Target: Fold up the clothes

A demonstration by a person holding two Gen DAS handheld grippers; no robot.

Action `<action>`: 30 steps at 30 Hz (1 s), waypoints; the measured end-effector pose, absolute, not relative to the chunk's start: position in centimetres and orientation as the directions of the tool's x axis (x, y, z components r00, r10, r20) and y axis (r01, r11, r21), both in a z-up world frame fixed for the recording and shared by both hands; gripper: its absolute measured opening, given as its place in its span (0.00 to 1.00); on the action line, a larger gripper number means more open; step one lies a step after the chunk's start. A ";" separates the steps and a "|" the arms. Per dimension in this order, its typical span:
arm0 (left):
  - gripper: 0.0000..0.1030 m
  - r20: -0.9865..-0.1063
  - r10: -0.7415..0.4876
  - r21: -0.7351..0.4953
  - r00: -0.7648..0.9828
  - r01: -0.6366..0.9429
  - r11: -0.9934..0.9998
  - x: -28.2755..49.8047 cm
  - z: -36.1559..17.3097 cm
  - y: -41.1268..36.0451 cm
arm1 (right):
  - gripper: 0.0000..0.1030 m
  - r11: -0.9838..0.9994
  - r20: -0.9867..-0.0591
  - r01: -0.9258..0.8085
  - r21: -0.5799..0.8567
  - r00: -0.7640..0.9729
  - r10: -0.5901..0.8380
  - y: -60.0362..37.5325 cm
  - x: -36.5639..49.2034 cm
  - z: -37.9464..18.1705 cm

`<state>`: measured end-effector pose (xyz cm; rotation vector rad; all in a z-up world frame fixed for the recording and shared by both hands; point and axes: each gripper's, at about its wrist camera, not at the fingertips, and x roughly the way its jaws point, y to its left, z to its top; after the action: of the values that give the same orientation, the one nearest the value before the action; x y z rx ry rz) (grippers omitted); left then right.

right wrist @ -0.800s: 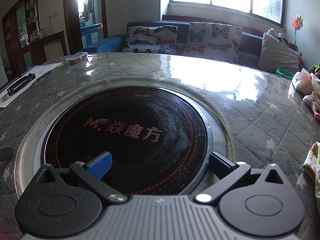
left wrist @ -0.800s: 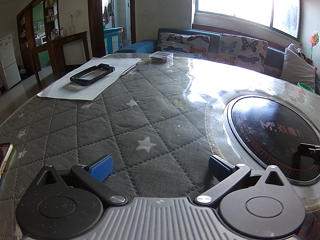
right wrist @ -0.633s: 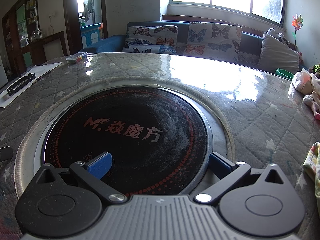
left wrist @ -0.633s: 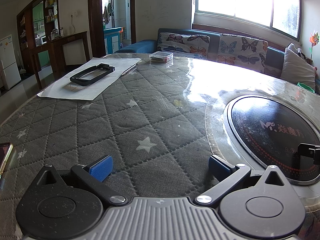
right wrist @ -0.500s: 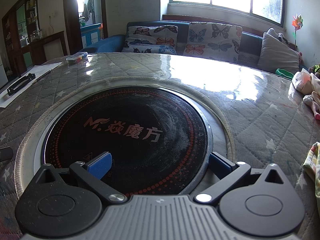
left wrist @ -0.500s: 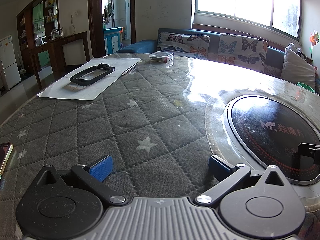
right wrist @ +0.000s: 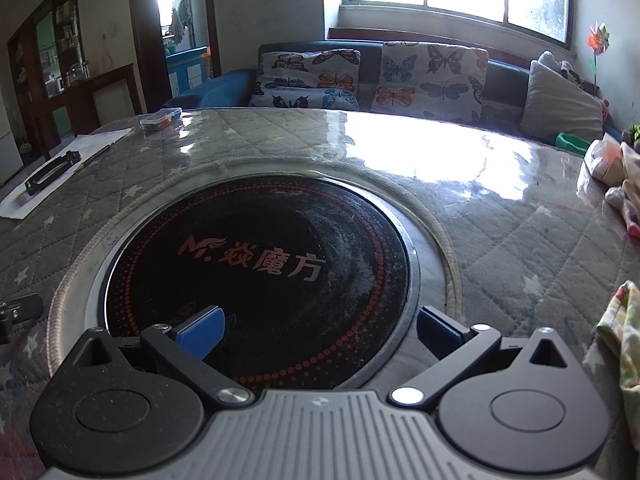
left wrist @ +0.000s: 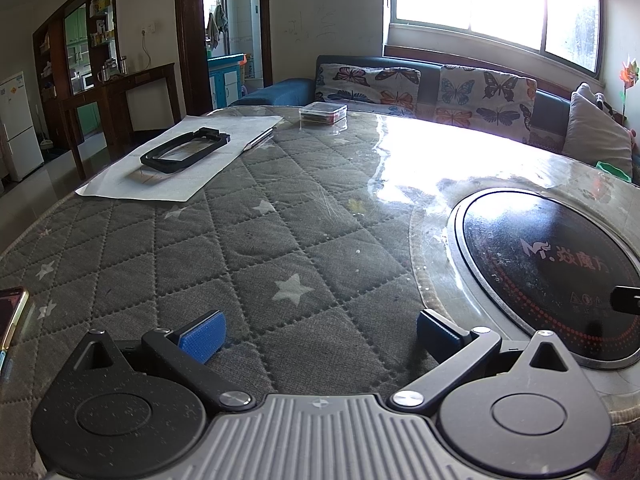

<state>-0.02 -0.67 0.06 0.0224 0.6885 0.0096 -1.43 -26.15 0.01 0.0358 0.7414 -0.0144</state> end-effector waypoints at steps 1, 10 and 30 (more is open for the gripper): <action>1.00 -0.637 0.020 0.026 0.771 -0.005 1.000 -0.1 0.1 -0.8 | 1.00 1.000 -0.670 0.016 0.012 0.742 -0.004 -26.0 -1.8 0.3; 1.00 -0.662 -0.014 0.021 0.750 0.038 0.999 -1.5 0.7 -1.9 | 1.00 1.000 -0.614 -0.012 0.009 0.789 0.015 -26.8 -6.0 3.2; 1.00 -0.695 -0.180 -0.001 0.696 0.249 0.968 -6.5 2.6 -7.9 | 1.00 0.996 -0.590 -0.037 -0.077 0.808 -0.016 -28.4 -16.6 6.4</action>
<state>-6.51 -7.88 2.63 0.0958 0.7645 -0.2395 -16.59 -28.38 6.39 -0.0866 0.6309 0.0117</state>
